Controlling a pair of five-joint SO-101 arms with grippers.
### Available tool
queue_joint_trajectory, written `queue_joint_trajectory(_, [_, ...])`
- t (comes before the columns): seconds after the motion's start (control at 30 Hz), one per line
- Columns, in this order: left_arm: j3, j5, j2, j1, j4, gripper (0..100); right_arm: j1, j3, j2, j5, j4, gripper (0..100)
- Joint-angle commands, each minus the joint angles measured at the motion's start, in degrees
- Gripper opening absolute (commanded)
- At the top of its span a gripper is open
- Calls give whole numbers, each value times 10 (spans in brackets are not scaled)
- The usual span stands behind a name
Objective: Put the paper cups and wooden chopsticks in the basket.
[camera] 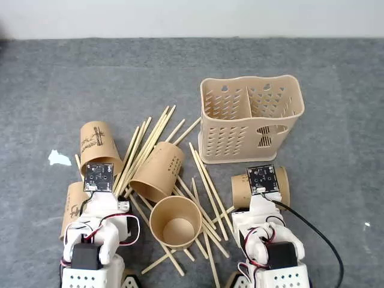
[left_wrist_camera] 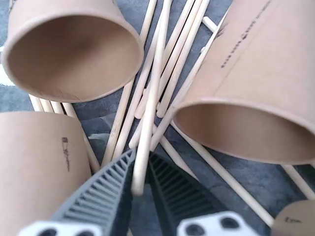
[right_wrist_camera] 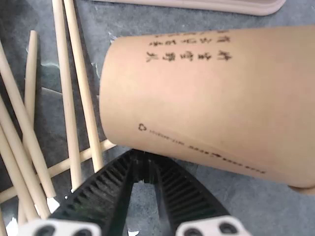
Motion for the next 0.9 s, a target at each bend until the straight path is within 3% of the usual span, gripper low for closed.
queue_joint_trajectory(0.0, [-5, 1, -9, -1, 2, 12, -1, 9, -7, 0, 2, 11])
queue_joint_trajectory(0.23, [-5, 1, -9, -1, 2, 12, -7, -11, -7, 2, 5, 11])
queue_joint_trajectory(0.5, [-5, 1, -9, -1, 2, 12, 82, -159, -7, 2, 28, 11])
queue_joint_trajectory(0.87, [-5, 1, -9, -1, 2, 12, 50, -343, 0, -3, 44, 10])
